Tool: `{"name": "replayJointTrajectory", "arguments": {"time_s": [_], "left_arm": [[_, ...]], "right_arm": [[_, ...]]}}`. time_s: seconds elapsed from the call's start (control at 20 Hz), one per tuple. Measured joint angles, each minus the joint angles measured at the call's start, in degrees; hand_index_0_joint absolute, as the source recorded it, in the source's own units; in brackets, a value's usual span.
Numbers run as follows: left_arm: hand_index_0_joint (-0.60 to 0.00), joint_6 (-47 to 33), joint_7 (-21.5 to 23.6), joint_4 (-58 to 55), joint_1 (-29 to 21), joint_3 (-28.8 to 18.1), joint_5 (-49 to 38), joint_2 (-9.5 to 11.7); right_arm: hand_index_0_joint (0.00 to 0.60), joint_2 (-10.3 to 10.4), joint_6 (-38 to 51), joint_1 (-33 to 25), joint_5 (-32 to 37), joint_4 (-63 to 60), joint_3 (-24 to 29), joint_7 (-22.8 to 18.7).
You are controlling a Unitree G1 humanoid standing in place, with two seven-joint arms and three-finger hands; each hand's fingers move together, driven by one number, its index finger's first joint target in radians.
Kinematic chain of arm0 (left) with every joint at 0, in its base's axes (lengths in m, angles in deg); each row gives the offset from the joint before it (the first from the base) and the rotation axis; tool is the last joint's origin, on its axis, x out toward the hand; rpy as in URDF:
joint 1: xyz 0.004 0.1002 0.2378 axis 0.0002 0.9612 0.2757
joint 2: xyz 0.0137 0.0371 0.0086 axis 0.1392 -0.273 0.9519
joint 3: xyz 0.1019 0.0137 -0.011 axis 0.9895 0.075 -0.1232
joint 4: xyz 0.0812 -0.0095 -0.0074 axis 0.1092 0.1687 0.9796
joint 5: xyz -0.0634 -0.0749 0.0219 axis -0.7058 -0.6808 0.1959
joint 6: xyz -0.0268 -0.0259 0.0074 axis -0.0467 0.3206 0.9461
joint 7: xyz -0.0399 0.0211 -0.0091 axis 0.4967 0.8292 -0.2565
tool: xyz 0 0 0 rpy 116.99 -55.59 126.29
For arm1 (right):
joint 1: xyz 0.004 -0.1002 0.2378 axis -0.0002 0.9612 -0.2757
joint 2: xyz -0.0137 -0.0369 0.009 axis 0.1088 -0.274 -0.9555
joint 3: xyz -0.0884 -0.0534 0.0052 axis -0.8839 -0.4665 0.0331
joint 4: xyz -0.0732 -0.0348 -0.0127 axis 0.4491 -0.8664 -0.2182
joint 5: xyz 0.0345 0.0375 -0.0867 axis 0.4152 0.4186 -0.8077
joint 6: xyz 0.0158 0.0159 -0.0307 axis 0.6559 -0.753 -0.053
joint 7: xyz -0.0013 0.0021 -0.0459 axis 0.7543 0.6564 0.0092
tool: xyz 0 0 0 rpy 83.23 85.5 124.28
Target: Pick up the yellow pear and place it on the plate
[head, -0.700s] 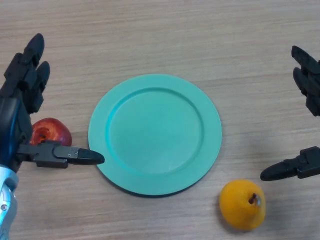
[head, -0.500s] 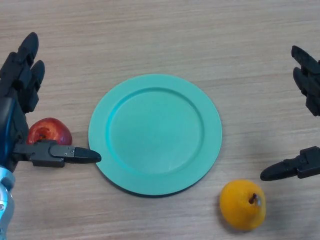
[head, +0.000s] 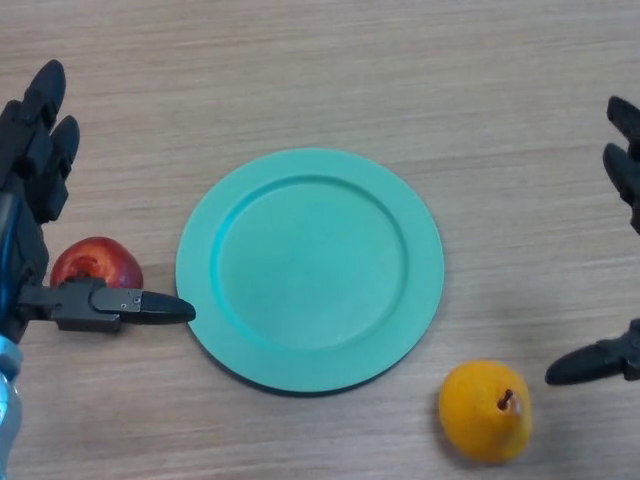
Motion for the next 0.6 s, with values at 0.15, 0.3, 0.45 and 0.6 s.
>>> {"name": "replayJointTrajectory", "arguments": {"time_s": [0.15, 0.3, 0.45, 0.6], "left_arm": [[0.0, -0.1, 0.0, 0.2, -0.1, 0.0, 0.0, 0.0], [0.0, -0.6, 0.1, 1.0, -0.2, 0.1, 0.3, 0.0], [0.0, -0.8, 0.1, 1.0, -0.1, 0.3, 0.3, -0.1], [0.0, -0.9, 0.1, 1.0, -0.1, 0.3, 0.6, -0.1]], "right_arm": [[0.0, 2.0, 0.0, 3.8, -0.2, 2.4, 0.3, 3.7], [0.0, 4.2, 4.9, 7.8, -3.5, -0.7, -1.0, 4.6], [0.0, 5.0, 18.4, 10.4, -7.2, -8.0, -4.0, 3.8], [0.0, 5.3, 28.8, 11.1, -11.4, -15.0, -6.8, -1.0]]}}
